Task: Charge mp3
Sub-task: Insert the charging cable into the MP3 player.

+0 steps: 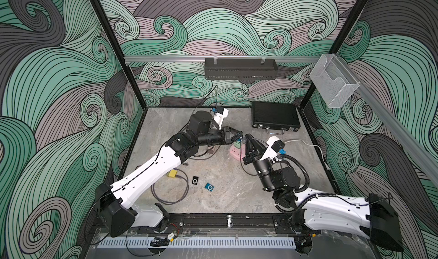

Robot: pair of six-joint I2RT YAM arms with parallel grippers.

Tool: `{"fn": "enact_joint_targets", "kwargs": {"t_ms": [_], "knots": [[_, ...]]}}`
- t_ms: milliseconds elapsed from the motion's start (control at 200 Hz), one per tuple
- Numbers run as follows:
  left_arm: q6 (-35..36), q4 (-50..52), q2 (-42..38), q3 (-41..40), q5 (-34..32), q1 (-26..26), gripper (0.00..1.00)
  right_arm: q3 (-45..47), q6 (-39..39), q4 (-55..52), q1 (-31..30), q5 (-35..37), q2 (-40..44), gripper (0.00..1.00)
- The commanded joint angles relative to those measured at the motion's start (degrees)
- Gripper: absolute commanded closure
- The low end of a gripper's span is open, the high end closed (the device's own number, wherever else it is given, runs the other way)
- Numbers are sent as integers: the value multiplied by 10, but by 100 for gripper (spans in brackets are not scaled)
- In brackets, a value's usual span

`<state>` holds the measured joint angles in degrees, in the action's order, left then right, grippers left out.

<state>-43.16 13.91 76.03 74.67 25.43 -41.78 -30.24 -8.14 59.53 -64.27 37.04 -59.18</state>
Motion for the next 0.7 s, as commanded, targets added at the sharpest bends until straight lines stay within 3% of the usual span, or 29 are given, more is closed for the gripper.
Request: {"fn": "enact_joint_targets", "kwargs": {"t_ms": [0, 696], "knots": [[-1, -21, -5, 18, 1, -5, 82, -6, 0, -6, 2, -6, -7, 100], [1, -27, -17, 9, -4, -8, 82, -11, -38, -30, 30, -7, -18, 100]]}}
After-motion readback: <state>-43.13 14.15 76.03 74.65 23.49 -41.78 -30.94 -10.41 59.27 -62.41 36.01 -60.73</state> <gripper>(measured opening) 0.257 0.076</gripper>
